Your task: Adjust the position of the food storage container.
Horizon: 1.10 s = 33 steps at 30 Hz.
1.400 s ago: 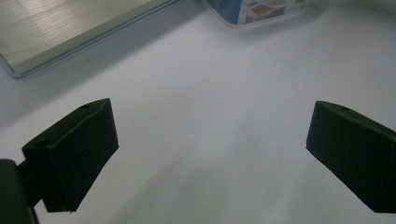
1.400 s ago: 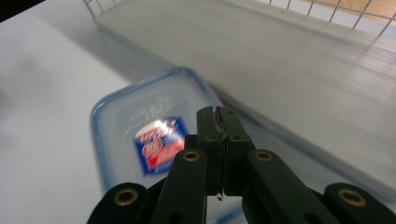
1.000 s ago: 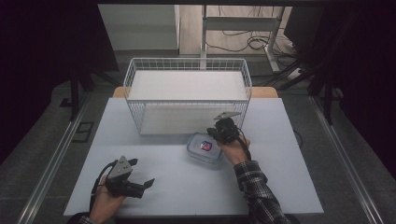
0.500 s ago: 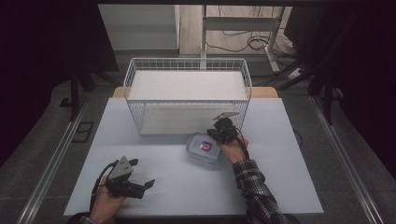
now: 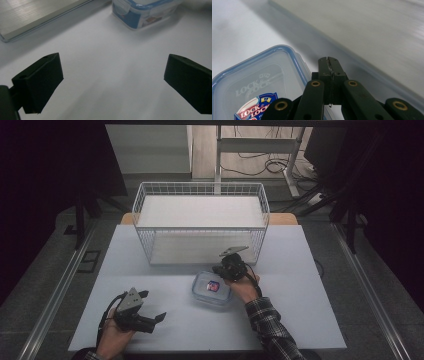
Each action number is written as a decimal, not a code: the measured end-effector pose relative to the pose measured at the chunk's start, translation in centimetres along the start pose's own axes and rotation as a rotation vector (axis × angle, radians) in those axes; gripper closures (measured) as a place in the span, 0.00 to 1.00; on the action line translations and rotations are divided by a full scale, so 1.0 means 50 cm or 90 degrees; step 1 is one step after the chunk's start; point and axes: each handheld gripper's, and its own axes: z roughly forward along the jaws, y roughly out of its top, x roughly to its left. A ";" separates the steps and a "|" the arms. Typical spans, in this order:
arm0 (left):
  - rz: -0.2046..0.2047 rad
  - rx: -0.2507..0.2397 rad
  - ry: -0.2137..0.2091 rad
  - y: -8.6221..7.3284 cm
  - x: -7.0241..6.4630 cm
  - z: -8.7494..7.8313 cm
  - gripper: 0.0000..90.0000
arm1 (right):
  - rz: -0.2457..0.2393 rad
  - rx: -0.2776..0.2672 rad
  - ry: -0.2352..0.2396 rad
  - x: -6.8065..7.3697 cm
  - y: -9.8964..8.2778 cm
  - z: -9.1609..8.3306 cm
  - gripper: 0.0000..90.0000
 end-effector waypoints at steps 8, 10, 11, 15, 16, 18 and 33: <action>0.006 -0.001 -0.007 0.001 -0.004 0.001 0.02 | -0.019 -0.003 0.029 0.039 -0.006 -0.002 0.99; 0.005 -0.002 -0.008 0.001 -0.004 0.001 0.02 | -0.022 -0.003 0.036 0.048 -0.007 -0.003 0.99; 0.006 -0.001 -0.007 0.001 -0.004 0.001 0.02 | -0.024 -0.002 0.041 0.052 -0.007 -0.004 0.99; 0.007 0.000 -0.007 0.001 -0.004 0.001 0.02 | -0.034 0.002 0.055 0.068 -0.013 -0.006 0.99; 0.007 -0.001 -0.007 0.001 -0.004 0.001 0.02 | -0.034 0.004 0.057 0.072 -0.014 -0.007 0.99; 0.007 0.000 -0.008 0.001 -0.005 0.001 0.02 | -0.037 0.006 0.062 0.078 -0.017 -0.009 0.99; -0.021 0.009 -0.026 0.004 -0.003 0.002 0.03 | -0.055 -0.017 0.043 0.091 -0.040 -0.075 0.90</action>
